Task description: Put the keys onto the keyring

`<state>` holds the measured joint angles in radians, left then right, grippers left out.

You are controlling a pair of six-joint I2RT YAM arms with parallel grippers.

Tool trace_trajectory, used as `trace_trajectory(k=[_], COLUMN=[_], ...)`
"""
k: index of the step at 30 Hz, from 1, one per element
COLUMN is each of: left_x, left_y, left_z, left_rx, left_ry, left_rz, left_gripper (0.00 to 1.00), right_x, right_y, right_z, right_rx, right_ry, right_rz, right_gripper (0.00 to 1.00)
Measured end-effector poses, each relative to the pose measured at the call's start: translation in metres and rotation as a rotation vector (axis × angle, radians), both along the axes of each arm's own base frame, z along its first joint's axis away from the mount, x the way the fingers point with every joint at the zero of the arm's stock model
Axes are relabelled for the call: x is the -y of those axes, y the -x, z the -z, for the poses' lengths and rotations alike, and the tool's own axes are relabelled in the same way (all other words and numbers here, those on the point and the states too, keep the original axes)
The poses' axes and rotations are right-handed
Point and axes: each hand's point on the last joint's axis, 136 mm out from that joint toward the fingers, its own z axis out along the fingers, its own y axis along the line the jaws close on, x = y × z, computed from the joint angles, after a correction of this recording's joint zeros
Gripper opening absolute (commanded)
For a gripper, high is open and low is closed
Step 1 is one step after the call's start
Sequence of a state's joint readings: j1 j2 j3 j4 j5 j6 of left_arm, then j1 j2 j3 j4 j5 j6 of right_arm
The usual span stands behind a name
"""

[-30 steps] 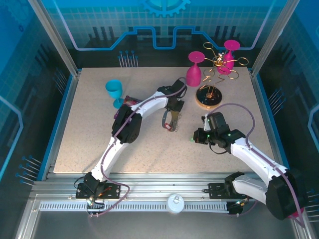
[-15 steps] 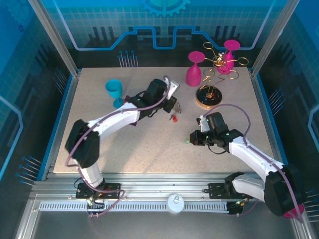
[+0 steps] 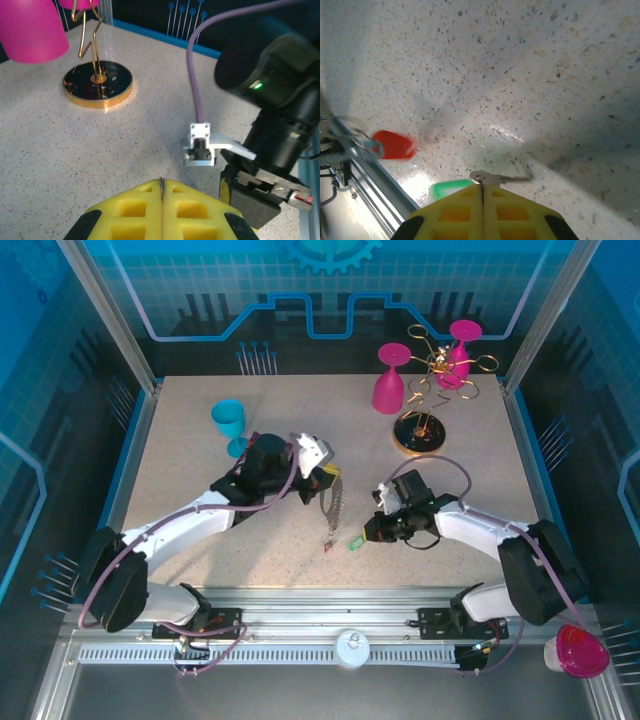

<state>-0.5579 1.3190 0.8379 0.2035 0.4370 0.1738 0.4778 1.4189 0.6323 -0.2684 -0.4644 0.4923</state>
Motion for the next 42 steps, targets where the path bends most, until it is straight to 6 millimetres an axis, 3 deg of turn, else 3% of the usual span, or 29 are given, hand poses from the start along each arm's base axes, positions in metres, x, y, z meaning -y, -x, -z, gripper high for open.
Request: trace_trajectory(k=[2, 7, 10, 13, 17, 20, 23, 31, 42], left_x=[-0.012, -0.024, -0.025, -0.024, -0.023, -0.022, -0.021, -0.019, -0.017], left_y=[0.004, 0.019, 0.03, 0.04, 0.053, 0.06, 0.065, 0.077, 0.09], left_z=[-0.007, -0.014, -0.014, -0.016, -0.017, -0.019, -0.023, -0.035, -0.038], left_rx=[0.018, 0.031, 0.036, 0.049, 0.068, 0.082, 0.105, 0.154, 0.156], left_ry=[0.042, 0.106, 0.132, 0.156, 0.183, 0.198, 0.212, 0.241, 0.263], left_rz=[0.02, 0.097, 0.155, 0.21, 0.274, 0.313, 0.345, 0.423, 0.491], left_gripper=[0.0, 0.0, 0.0, 0.0, 0.0, 0.0, 0.0, 0.0, 0.0], right_x=[-0.004, -0.006, -0.005, -0.004, -0.011, -0.023, -0.031, -0.062, -0.083], right_y=[0.0, -0.006, -0.012, -0.018, -0.025, -0.016, -0.004, 0.011, 0.011], right_z=[0.004, 0.003, -0.007, -0.036, -0.1, -0.147, -0.171, -0.186, -0.203], right_rx=[-0.013, 0.001, 0.052, 0.172, 0.483, 0.769, 0.964, 1.153, 1.292], right_ry=[0.008, 0.027, 0.035, 0.011, -0.069, -0.163, -0.238, -0.328, -0.399], right_rz=[-0.012, -0.011, -0.014, -0.025, -0.094, -0.182, -0.27, -0.479, -0.539], right_gripper=[0.0, 0.3, 0.37, 0.35, 0.34, 0.34, 0.35, 0.28, 0.25])
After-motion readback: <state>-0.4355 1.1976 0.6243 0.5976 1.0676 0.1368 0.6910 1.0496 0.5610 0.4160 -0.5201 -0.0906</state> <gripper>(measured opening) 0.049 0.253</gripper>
